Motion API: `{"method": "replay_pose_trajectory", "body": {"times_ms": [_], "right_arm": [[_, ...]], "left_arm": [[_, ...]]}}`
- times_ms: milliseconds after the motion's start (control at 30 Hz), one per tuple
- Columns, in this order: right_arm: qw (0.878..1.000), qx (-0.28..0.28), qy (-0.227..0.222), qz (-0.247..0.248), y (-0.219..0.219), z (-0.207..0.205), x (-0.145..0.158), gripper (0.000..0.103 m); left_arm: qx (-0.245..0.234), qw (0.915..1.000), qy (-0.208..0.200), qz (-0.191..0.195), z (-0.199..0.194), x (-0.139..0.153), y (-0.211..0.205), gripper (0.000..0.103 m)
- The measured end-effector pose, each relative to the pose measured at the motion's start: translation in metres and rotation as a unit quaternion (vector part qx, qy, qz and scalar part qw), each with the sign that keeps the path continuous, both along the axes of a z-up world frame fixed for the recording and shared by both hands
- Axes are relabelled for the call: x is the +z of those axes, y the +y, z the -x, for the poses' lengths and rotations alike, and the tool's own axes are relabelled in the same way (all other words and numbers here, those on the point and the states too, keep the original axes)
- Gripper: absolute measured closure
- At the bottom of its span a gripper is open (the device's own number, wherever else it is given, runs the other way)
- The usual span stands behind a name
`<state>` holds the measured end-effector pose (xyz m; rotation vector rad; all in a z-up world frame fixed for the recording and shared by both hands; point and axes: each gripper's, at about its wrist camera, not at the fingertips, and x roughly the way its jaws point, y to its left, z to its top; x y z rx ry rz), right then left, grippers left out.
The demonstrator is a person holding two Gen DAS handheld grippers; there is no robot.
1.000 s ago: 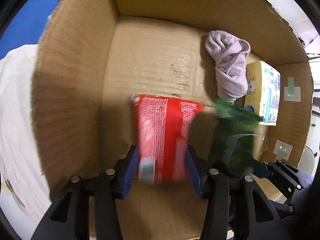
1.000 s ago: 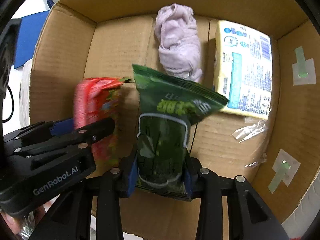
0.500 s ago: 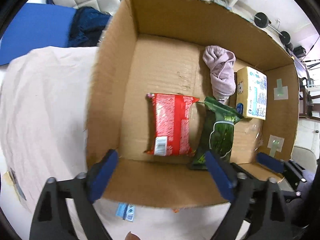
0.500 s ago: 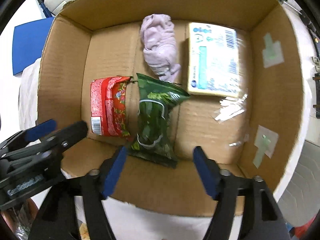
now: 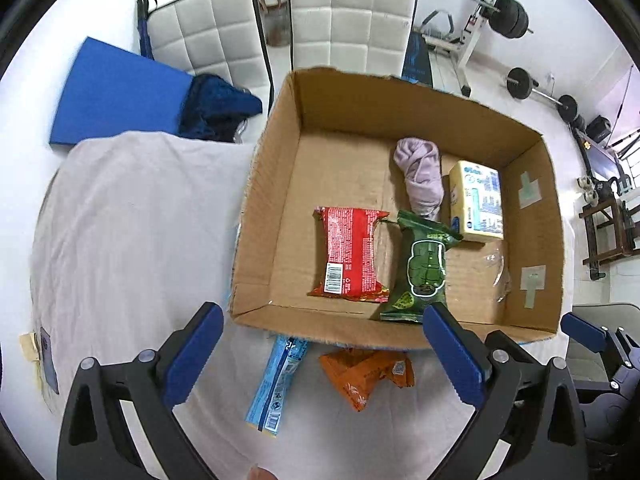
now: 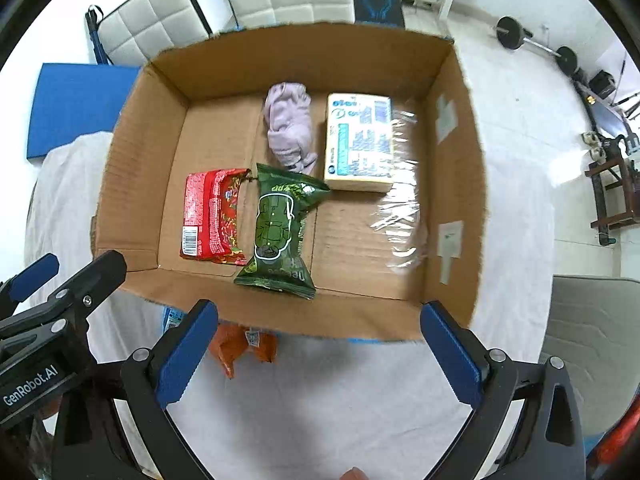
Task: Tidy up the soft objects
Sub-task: 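Lower both snack bags into the box beside the cloth and release, then grasp the orange snack bag with the right gripper while the left gripper grasps the blue stick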
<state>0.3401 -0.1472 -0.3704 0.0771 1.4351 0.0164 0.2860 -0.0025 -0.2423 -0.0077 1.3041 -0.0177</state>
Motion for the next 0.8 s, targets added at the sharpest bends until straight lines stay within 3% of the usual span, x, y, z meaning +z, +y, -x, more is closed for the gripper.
{"method": "replay_pose_trajectory", "body": {"times_ms": [233, 500, 667, 733, 800], "right_arm": [[0.998, -0.024, -0.053, 0.013, -0.001, 0.022, 0.037, 0.000], [0.994, -0.056, -0.095, 0.020, 0.001, 0.050, 0.080, 0.000], [0.993, -0.069, -0.094, -0.002, 0.011, 0.065, 0.087, 0.000], [0.994, -0.073, -0.084, -0.012, 0.016, 0.070, 0.081, 0.000], [0.995, -0.070, -0.067, -0.026, 0.024, 0.074, 0.067, 0.000]], "left_arm": [[-0.018, 0.9979, -0.062, -0.002, 0.023, 0.038, -0.003, 0.001], [-0.050, 0.9937, -0.095, 0.033, 0.043, 0.076, 0.008, 0.001], [-0.044, 0.9917, -0.119, 0.016, 0.055, 0.083, 0.030, 0.001], [-0.039, 0.9921, -0.116, 0.026, 0.057, 0.075, 0.043, 0.001], [-0.032, 0.9935, -0.108, 0.010, 0.058, 0.061, 0.053, 0.001]]}}
